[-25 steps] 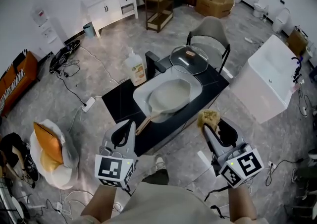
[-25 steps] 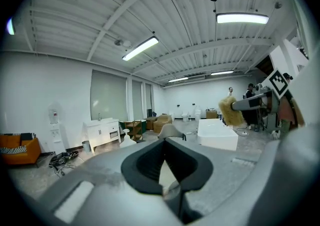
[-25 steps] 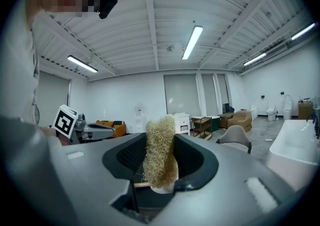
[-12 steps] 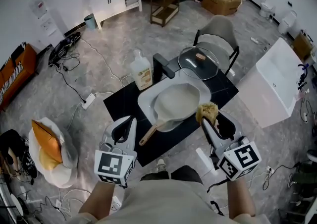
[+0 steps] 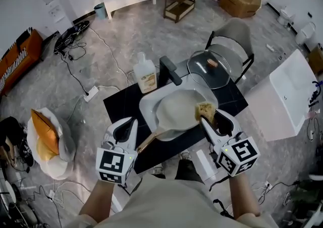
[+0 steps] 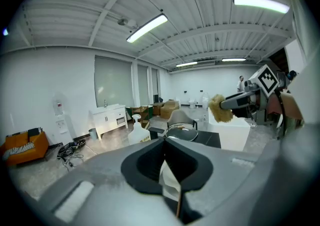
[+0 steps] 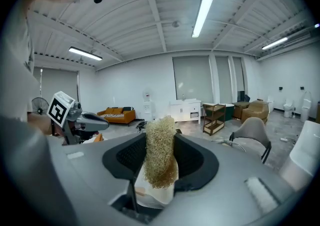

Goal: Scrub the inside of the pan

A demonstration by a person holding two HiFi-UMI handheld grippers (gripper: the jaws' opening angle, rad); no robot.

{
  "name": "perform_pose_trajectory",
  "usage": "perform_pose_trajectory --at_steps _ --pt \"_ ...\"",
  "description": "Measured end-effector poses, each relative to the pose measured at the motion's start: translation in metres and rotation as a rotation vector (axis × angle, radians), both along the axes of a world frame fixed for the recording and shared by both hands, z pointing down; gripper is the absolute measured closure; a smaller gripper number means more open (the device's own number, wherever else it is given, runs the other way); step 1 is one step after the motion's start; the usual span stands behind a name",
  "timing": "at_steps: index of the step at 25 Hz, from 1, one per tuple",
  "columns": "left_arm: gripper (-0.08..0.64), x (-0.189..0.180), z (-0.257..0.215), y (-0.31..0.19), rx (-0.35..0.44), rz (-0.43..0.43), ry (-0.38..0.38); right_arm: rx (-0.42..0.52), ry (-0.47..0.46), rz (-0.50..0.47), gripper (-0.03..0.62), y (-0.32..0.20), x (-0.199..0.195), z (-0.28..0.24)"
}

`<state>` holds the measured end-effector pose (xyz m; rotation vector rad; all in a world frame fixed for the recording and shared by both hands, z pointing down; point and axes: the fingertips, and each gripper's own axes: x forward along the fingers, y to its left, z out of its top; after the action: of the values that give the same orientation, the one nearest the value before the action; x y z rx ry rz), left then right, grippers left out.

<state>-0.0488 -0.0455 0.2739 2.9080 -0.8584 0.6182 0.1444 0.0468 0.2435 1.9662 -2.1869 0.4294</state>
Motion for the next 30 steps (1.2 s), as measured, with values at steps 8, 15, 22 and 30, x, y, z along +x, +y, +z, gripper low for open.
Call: perform_pose_trajectory --at_steps 8,15,22,30 --pt "0.523 0.028 0.044 -0.019 -0.042 -0.105 -0.112 -0.041 -0.029 -0.174 0.417 -0.056 0.039 0.027" --pt "0.484 0.046 0.071 -0.027 -0.066 -0.169 -0.165 -0.121 -0.013 -0.356 0.417 -0.096 0.054 0.067" --pt "0.402 0.067 0.134 -0.006 -0.203 -0.079 -0.293 -0.198 -0.005 -0.535 0.417 -0.115 0.036 0.118" --pt "0.363 0.064 0.218 0.011 -0.38 -0.037 -0.416 -0.341 0.032 -0.749 0.417 -0.129 -0.017 0.193"
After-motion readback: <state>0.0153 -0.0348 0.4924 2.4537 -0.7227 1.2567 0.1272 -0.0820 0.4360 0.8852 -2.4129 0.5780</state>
